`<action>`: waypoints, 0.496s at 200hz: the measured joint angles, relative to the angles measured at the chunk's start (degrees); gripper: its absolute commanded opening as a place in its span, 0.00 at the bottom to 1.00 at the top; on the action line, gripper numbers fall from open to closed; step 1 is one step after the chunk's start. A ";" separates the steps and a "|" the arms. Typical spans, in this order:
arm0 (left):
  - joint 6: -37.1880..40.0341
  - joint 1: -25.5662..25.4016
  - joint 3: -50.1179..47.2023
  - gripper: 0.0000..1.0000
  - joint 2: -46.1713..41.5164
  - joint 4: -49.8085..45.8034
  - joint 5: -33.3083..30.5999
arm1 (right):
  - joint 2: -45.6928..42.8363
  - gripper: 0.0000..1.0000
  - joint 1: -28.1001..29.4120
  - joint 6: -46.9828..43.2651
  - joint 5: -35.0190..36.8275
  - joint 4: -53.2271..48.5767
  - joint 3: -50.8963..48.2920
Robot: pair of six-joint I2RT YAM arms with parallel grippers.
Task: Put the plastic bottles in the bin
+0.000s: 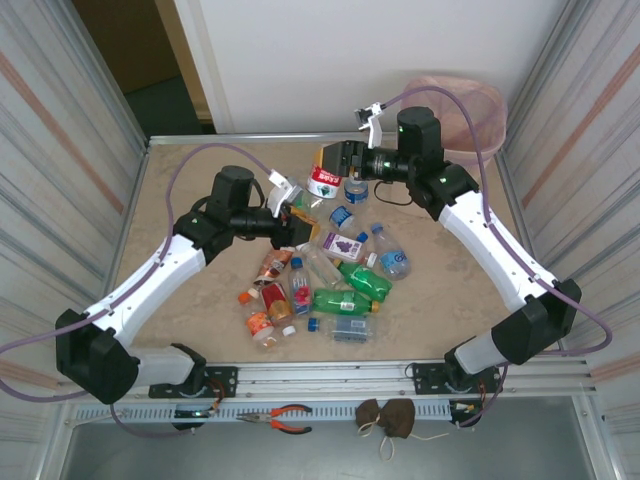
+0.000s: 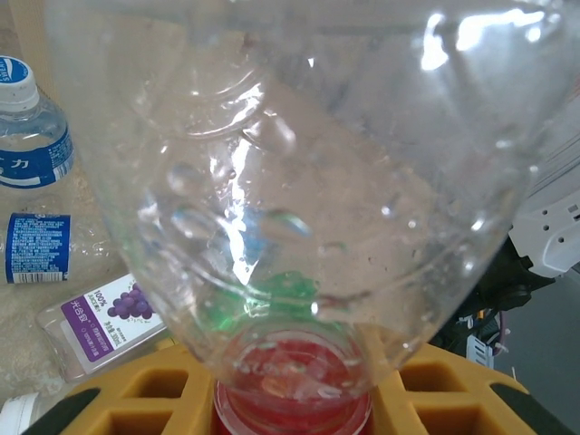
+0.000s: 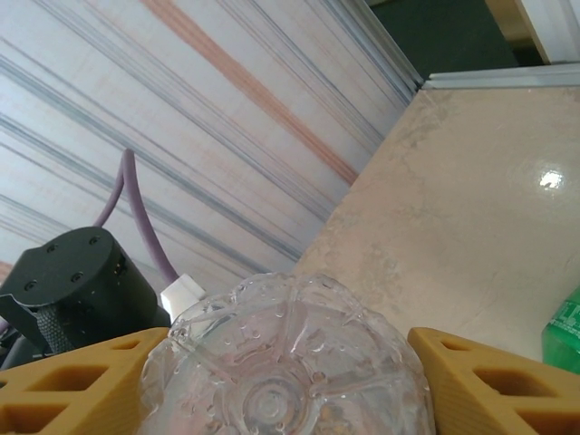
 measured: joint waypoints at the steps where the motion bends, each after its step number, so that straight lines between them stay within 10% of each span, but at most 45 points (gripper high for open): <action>1: 0.00 0.00 0.00 0.36 0.00 0.02 -0.02 | 0.00 0.63 0.00 0.00 0.00 -0.02 0.00; 99: -0.37 0.02 -0.35 0.72 -3.56 1.36 -5.84 | -0.02 0.59 -3.37 0.02 0.70 -0.63 0.72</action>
